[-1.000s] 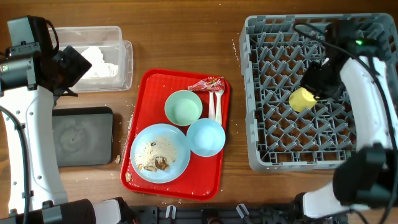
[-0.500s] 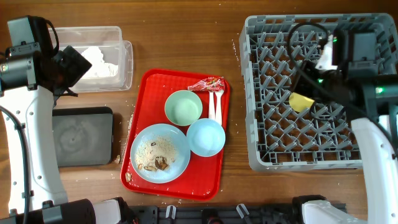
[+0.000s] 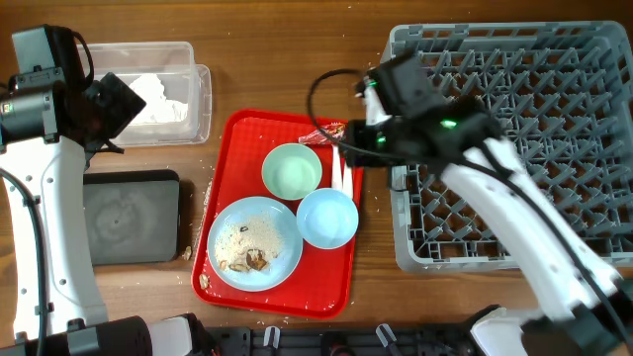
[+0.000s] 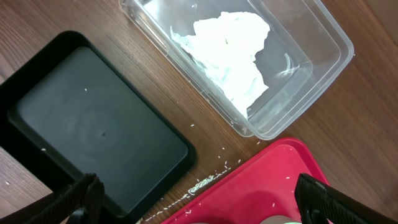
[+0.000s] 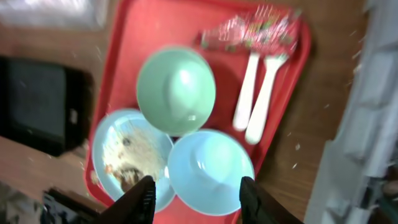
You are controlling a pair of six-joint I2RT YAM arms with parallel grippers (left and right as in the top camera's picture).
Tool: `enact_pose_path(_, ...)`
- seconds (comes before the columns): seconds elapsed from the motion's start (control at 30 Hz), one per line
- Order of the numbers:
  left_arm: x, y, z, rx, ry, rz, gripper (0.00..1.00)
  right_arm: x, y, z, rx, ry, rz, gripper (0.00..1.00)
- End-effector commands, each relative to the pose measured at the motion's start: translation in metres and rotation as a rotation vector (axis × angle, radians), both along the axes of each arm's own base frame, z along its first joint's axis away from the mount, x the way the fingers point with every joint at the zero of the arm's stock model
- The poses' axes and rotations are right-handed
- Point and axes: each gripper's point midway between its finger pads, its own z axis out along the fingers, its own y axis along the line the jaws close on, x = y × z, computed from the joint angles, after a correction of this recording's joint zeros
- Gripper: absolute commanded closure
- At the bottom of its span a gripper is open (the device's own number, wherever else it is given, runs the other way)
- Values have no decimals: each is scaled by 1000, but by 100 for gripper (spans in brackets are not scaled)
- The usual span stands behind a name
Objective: Sort waste into correct bins and load items into the dishwasher rack
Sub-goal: 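Lower the right gripper onto the pale green bowl rim and grasp it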
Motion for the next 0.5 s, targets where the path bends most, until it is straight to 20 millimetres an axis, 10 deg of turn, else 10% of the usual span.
enact_pose_path(0.0, -1, 3, 1, 5, -3, 16, 0, -22, 34, -38, -45, 123, 89, 55)
enact_pose_path(0.33, -1, 3, 1, 5, -3, 16, 0, -25, 152, -82, 56, -34, 323, 43)
enact_pose_path(0.47, -1, 3, 1, 5, -3, 16, 0, 6, 160, -98, -10, -168, 274, 35)
